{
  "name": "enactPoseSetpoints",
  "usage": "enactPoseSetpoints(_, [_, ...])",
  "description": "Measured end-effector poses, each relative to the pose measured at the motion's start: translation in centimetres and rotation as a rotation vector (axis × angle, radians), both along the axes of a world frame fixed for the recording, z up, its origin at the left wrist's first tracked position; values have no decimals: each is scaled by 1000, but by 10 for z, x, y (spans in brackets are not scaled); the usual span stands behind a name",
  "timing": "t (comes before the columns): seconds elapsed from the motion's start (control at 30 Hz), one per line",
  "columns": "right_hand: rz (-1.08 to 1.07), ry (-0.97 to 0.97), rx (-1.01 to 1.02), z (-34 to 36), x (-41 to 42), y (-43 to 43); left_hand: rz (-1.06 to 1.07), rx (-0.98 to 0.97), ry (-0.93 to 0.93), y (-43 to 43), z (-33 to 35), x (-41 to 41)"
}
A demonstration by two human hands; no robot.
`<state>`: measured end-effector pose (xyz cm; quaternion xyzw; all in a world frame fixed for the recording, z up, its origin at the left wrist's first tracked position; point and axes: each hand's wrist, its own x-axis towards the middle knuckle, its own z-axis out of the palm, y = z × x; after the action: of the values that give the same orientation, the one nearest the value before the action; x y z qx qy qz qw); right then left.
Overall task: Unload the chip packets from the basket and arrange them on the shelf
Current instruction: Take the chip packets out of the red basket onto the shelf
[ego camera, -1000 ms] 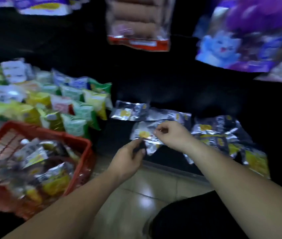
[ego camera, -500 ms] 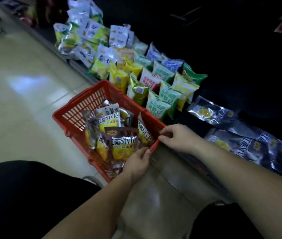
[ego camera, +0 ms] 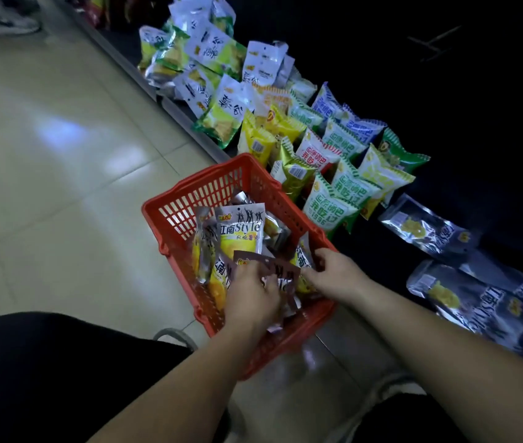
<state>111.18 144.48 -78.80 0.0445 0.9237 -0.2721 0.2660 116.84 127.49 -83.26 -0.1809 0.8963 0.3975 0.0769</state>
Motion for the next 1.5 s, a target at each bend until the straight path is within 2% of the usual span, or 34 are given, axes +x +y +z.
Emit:
enactPoseSetpoints(0.07, [-70, -96, 3, -22, -10, -6, 85, -74, 22, -23, -4, -21])
enactPoseSetpoints(0.13, [-169, -176, -124, -42, -17, -12, 16, -121, -159, -39, -10, -37])
enactPoseSetpoints(0.2, [-159, -156, -214, -60, -20, -19, -88, -63, -347, -50, -16, -51])
enactPoseSetpoints(0.27, [-98, -68, -190, -80, -22, -23, -224, 1, -433, -58, -27, -66])
enactPoseSetpoints(0.33, [-37, -6, -165, -93, -27, -29, -318, 27, -419, -66, -38, -80])
enactPoseSetpoints(0.47, [-34, 43, -197, -105, -38, -46, -232, 10, -348, -76, -49, -93])
enactPoseSetpoints(0.57, [-72, 152, -157, -104, -49, -59, 6, 57, -256, -83, -53, -94])
enactPoseSetpoints(0.67, [-75, 245, -175, -91, -67, -70, 241, 148, -82, -90, -52, -96])
enactPoseSetpoints(0.77, [5, 289, -174, -77, -86, -81, 334, 364, 26, -89, -50, -103])
enactPoseSetpoints(0.87, [67, 276, -112, -75, -102, -93, 321, 634, -18, -86, -49, -110])
enactPoseSetpoints(0.9, [89, 268, -95, -78, -108, -98, 291, 653, -46, -87, -52, -111])
enactPoseSetpoints(0.93, [114, 266, -79, -82, -115, -101, 249, 610, -71, -88, -56, -111])
enactPoseSetpoints(0.97, [136, 267, -65, -86, -122, -105, 195, 476, -76, -90, -59, -112])
enactPoseSetpoints(1.07, [212, 294, -68, -100, -138, -111, -14, -280, 91, -103, -62, -115])
enactPoseSetpoints(1.1, [239, 302, -65, -105, -143, -111, -38, -431, 151, -105, -62, -116])
enactPoseSetpoints(1.13, [257, 306, -53, -109, -148, -112, -15, -488, 148, -105, -60, -118])
enactPoseSetpoints(1.17, [263, 301, -41, -111, -153, -112, 39, -471, 90, -106, -62, -121])
enactPoseSetpoints(1.23, [255, 239, -51, -116, -164, -115, 119, -276, -46, -108, -68, -124])
enactPoseSetpoints(1.33, [264, 123, -136, -124, -175, -122, 47, 32, -77, -106, -80, -127])
enactPoseSetpoints(1.5, [329, 213, -79, -137, -176, -122, -33, -43, -30, -101, -82, -120])
